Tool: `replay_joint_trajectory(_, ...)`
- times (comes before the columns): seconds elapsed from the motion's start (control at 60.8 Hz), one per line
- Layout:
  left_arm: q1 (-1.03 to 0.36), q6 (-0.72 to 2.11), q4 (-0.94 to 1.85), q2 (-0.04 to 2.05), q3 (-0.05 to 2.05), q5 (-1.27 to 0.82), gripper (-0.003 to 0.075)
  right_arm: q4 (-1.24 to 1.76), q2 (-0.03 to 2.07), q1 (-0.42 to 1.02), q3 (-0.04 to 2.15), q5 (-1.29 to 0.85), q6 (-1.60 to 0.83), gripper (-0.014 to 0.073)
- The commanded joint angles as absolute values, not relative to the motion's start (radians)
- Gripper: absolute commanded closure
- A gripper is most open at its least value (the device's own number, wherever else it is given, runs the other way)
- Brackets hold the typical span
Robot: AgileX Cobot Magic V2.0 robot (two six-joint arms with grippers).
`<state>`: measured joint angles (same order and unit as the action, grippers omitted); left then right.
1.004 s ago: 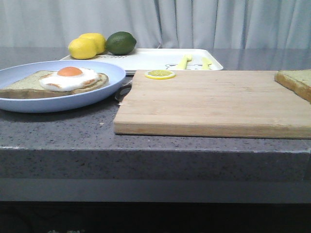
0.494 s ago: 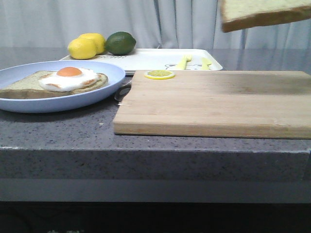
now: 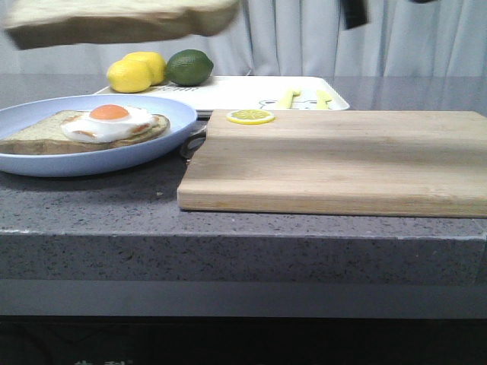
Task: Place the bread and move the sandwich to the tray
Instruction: 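Carry the bread slice with the right gripper over the egg on the plate, then lower the bread onto the egg and open the right gripper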
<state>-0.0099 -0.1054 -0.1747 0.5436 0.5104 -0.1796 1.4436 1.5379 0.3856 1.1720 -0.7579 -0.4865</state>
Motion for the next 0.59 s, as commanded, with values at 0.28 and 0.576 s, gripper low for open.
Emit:
replay_joint_trajectory(0.28,-0.015,-0.114,-0.174,0.551,0.544,-0.098,0.008,1.669,1.721,0.5,1.293,-0.521,-0.51,0.0674)
replay_joint_trajectory(0.576,-0.015,-0.114,-0.174,0.551,0.544,-0.098,0.008,1.665,1.843,0.503,1.37,-0.585,-0.51,0.0601)
